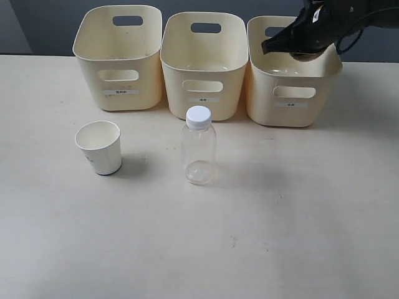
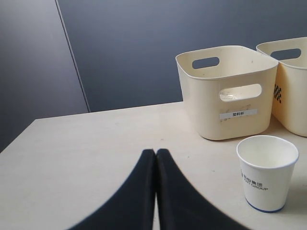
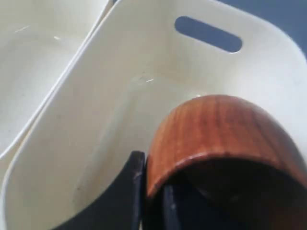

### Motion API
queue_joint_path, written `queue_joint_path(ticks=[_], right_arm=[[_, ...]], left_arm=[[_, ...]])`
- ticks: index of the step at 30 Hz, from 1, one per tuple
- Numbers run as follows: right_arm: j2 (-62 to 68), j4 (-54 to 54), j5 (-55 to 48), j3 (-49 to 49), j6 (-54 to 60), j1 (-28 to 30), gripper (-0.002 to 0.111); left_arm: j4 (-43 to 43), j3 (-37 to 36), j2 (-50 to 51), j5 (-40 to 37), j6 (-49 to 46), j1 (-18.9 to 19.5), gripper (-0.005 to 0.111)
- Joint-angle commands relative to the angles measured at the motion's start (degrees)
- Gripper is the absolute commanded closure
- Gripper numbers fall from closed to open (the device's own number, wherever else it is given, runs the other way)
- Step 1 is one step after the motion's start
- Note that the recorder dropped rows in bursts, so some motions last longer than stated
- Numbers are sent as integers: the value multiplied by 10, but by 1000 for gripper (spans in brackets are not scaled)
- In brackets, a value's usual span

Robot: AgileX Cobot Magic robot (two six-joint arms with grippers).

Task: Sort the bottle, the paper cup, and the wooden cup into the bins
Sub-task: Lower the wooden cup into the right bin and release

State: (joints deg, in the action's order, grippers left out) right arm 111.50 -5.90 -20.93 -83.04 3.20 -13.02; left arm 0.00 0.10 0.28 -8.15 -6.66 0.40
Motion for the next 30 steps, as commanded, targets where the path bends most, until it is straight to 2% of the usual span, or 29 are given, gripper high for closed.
queue_joint_path(ticks=[1,14,30], right_arm=[[24,106,-52,-39,110,3,109],[87,124,-106,-99,118,3,109],[91,129,-106,-100,118,3,107]], left_arm=[[4,-1,-3,4,1,0,107],[4,-1,-3,4,1,0,107],[4,-1,-3,4,1,0,107]])
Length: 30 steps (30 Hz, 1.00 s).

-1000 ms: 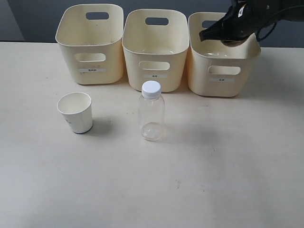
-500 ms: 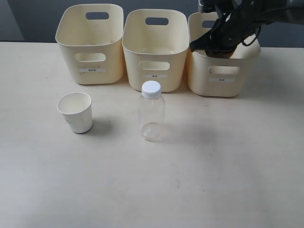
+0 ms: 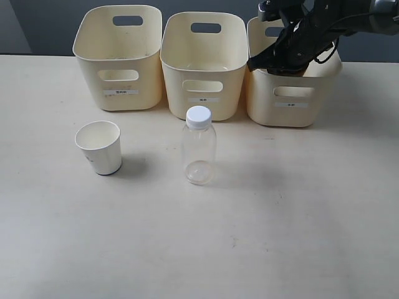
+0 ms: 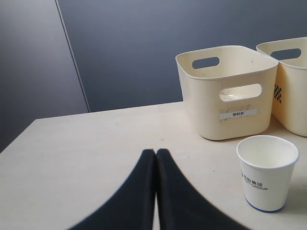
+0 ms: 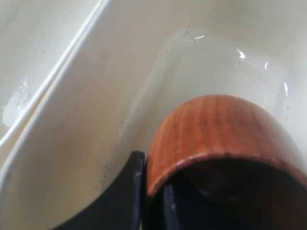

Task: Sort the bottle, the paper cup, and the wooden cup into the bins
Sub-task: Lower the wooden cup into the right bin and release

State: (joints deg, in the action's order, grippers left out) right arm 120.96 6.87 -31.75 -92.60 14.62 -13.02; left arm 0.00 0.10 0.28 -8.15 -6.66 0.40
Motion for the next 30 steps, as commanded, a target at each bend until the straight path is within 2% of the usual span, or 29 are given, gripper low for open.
queue_joint_path(ticks=[1,6,9,23,30], right_arm=[[-4,1,2,-4,4,3,104],[-4,1,-5,-4,4,3,68],[-4,3,-1,-4,4,3,57],[-20,15,50,-4,4,2,57],[-69,15,29,-4,31,-27,59]], left_arm=[[4,-1,-3,4,1,0,107],[4,-1,-3,4,1,0,107],[4,-1,-3,4,1,0,107],[4,-1,-3,4,1,0,107],[4,-1,-3,4,1,0,107]])
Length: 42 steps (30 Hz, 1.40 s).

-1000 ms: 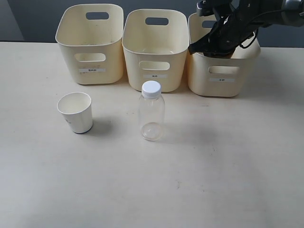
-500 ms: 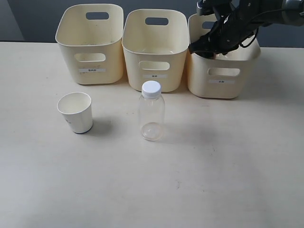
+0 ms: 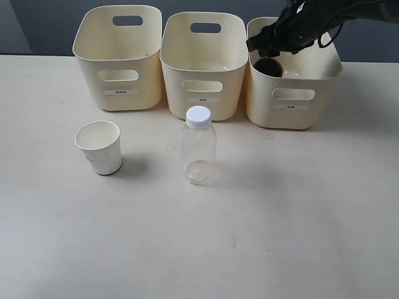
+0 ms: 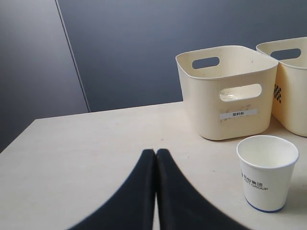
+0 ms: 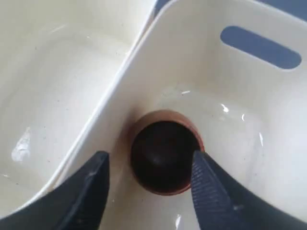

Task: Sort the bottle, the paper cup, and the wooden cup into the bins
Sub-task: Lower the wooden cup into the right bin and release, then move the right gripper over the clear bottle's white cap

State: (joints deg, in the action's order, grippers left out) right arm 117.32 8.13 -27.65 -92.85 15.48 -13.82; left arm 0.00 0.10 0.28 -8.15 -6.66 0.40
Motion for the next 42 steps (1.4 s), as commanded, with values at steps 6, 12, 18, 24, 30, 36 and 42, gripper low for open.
queue_joint_path(ticks=[6,12,18,24,30,36,42], right_arm=[[-81,3,-56,-2,39,-67,59],[-132,29,-133,-2,47,-104,59],[-155,101,-266,-2,79,-139,56],[-155,163,-319,-2,93,-169,45],[-149,154,-310,-2,93,-188,44],[-117,151,-306,-2,90,-188,44],[-101,92,-302,-2,64,-188,44]], left_arm=[[4,-1,-3,4,1,0,107],[4,-1,-3,4,1,0,107],[4,-1,-3,4,1,0,107],[4,-1,-3,4,1,0,107],[4,-1,-3,4,1,0,107],[4,-1,-3,4,1,0,107],[4,-1,-3,4,1,0,107]])
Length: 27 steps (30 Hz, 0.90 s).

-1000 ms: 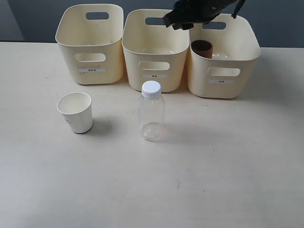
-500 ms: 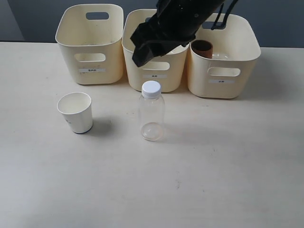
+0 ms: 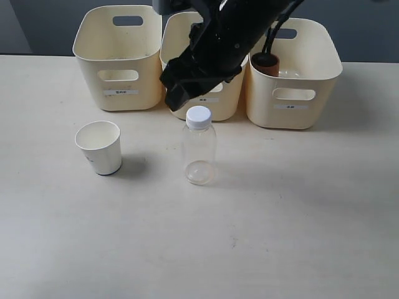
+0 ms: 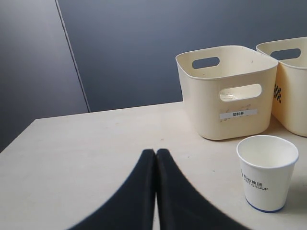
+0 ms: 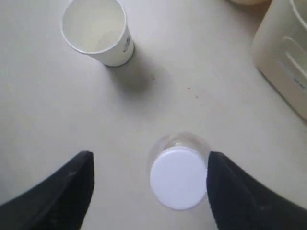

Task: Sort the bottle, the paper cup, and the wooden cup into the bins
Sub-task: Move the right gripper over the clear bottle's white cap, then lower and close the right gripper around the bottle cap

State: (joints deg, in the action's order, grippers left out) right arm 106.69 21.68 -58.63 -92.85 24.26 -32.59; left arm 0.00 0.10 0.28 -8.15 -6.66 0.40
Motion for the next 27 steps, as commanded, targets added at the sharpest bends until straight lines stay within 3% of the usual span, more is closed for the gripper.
queue_joint_path(ticks=[1,9,14,27], right_arm=[[7,-51,4,-2,-28,-1,44],[16,-57,-2,-2,-33,-1,44],[22,-57,-4,-2,-33,-1,35],[38,-40,11,-2,-33,-1,35]], left_arm=[[4,-1,-3,4,1,0,107],[4,-1,-3,4,1,0,107],[4,-1,-3,4,1,0,107],[4,-1,-3,4,1,0,107]])
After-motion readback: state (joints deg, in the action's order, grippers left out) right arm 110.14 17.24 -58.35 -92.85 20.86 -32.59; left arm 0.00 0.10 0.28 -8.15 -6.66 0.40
